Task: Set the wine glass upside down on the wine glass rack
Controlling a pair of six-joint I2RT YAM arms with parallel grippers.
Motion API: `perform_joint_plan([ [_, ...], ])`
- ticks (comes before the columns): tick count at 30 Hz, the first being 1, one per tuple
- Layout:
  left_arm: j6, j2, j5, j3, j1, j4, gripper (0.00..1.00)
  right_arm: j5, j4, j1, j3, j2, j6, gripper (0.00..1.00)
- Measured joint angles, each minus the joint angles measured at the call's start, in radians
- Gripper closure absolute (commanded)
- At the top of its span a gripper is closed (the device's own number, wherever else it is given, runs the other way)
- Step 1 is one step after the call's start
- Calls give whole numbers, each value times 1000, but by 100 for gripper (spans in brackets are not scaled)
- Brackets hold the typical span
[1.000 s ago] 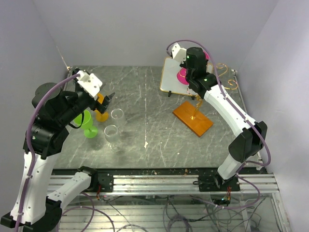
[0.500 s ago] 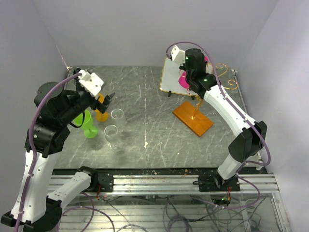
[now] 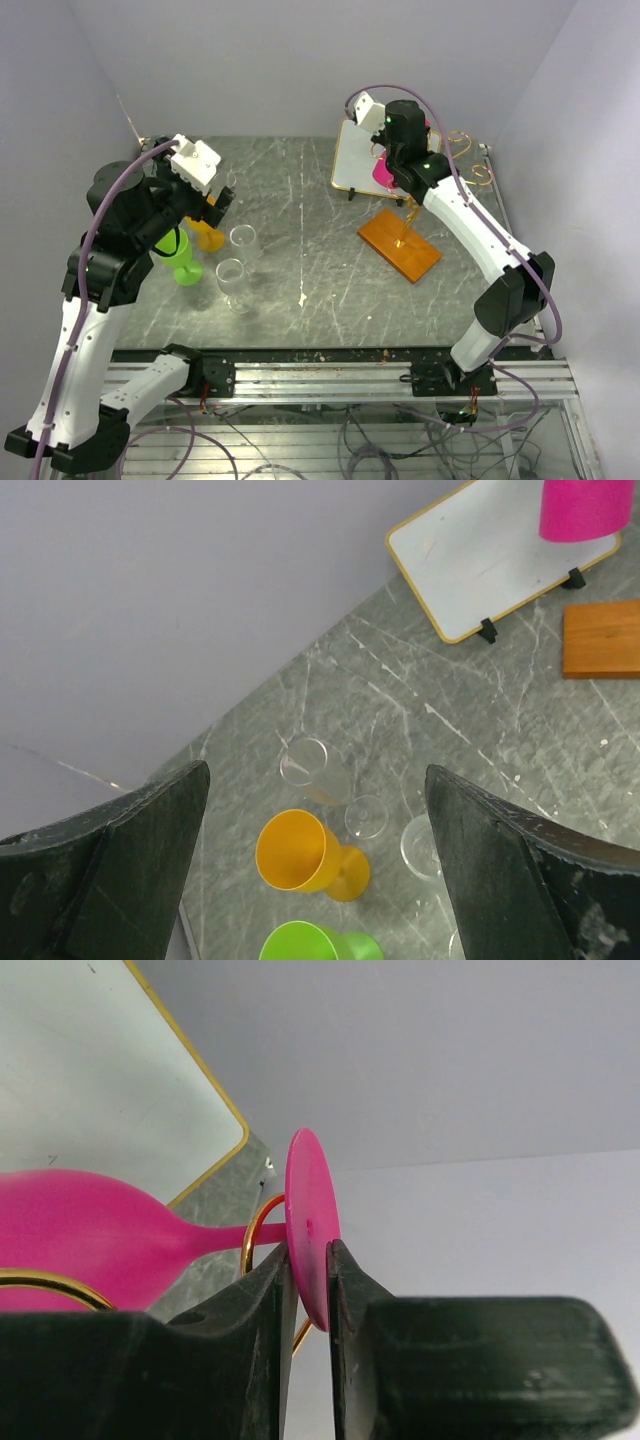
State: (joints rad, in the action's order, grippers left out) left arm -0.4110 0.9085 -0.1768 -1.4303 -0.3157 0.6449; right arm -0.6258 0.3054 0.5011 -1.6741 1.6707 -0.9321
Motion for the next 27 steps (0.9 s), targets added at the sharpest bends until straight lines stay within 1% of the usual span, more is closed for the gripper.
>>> perform_joint_plan([
  [10,4,33,58,18,0,4,0,38,22,0,-1,-17,37,78],
  [27,31,77,72,18,0,4,1,73,58,0,-19,-25,100,72],
])
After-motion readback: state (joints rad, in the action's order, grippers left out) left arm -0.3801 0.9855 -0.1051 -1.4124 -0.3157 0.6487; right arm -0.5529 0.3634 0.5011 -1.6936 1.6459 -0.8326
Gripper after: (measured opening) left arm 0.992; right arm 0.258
